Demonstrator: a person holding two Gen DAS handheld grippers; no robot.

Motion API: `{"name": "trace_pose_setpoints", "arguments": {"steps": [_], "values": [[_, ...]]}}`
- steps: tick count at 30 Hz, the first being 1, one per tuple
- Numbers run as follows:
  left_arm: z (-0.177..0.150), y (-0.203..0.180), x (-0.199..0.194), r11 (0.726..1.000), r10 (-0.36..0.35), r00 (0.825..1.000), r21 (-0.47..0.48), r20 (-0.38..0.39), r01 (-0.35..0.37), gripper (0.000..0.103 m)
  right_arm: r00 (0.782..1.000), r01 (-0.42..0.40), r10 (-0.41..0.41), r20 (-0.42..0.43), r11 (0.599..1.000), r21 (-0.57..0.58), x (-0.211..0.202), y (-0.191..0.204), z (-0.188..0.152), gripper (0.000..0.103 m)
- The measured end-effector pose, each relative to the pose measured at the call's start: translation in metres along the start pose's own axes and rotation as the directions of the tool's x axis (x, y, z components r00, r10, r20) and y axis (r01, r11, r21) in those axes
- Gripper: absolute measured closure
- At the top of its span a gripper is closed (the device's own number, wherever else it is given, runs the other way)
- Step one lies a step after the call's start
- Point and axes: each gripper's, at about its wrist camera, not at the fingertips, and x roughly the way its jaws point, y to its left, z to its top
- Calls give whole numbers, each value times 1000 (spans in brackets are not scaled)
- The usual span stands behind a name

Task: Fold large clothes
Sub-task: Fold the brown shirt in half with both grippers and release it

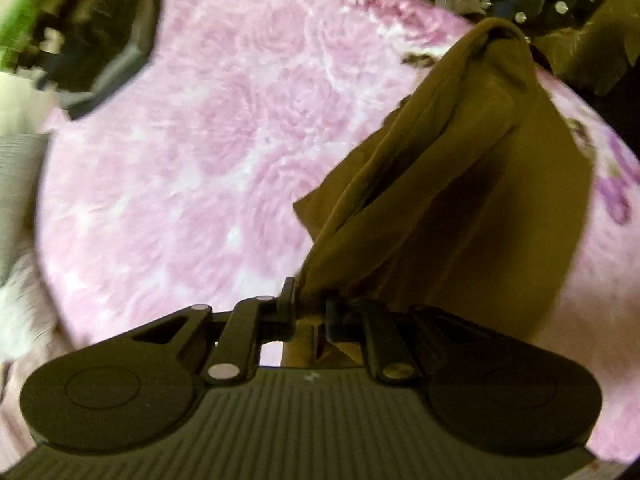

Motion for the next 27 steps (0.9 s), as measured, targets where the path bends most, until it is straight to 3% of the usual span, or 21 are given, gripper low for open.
{"name": "trace_pose_setpoints", "arguments": {"steps": [3,6,9,14,17,19,22,25,27], "values": [[9,17,50,998,-45,997,-46,-56,42,86,998,18,-11,-54,991,135,24,-49,-5,102],[-2,36,67,985,-13,996,-175,-89,-3,84,997,42,-25,-69,968,249,33,-81,-7,97],[-24,49,52,941,-12,998,-338,-68,-12,81,997,67,-54,-51,955,288,28,-90,-7,79],[-52,32,28,883,-34,999,-470,-40,11,81,999,44,-46,-2,939,341,22,-84,-4,73],[-59,19,29,813,-79,996,-576,33,84,81,997,62,-74,21,933,354,26,-80,-3,73],[-58,10,42,788,-89,995,-607,51,102,81,992,104,-122,23,918,383,32,-86,-5,73],[-55,-1,71,786,-83,996,-614,20,78,78,981,174,-196,5,880,441,41,-109,-9,74],[-64,2,79,753,-69,997,-654,37,76,69,973,213,-229,-8,894,395,48,-119,-8,74],[-71,5,71,740,-53,998,-670,21,54,70,962,261,-274,-17,892,369,42,-121,-5,74]]}}
